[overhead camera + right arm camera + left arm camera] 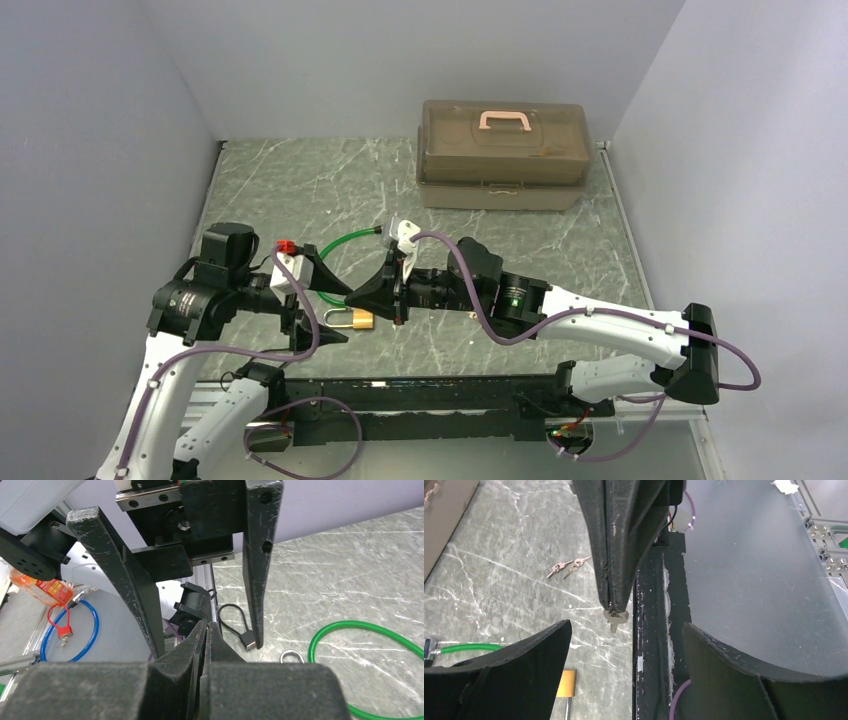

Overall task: Unlock with the key
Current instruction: Pick up the key from the center of the board.

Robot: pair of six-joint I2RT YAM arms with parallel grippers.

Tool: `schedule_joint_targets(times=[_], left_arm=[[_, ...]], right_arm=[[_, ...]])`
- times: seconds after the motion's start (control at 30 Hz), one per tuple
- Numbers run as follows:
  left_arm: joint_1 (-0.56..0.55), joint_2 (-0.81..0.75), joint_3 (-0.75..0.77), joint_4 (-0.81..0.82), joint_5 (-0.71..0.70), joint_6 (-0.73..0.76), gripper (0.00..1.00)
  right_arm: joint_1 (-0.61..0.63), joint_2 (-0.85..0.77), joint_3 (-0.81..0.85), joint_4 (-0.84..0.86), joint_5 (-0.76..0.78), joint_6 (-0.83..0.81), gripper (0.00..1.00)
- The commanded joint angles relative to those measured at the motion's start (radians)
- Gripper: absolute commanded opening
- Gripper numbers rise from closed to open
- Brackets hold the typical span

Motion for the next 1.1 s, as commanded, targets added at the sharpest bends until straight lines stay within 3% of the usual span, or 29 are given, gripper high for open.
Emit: schedule_joint_targets(times=[0.0, 0.2, 0.4, 0.8, 1.07], left_arm=[[-0.004, -0.012, 0.019, 0.019, 0.081, -0.016, 0.83], [-0.005, -0.025, -0.004, 0.033, 0.062, -0.037, 0.6], [-0.004, -0.018, 0.005, 0.094, 0.071, -0.093, 0.54], [-0.006, -0.018, 0.011, 0.11, 0.032, -0.122, 0.07], [-0.004, -0.032, 0.042, 0.101, 0.02, -0.141, 0.05]], right_arm=[[0.0, -0.005, 0.049, 0.073, 0.034, -0.004, 0.0], [0.002, -0.008, 0.05, 0.076, 0.045, -0.013, 0.0], [0.007, -0.005, 0.044, 0.087, 0.043, -0.009, 0.0], [0.012, -0.026, 0.02, 0.075, 0.081, -0.021, 0.0], [0.013, -0.066, -0.013, 0.049, 0.099, -0.015, 0.0]])
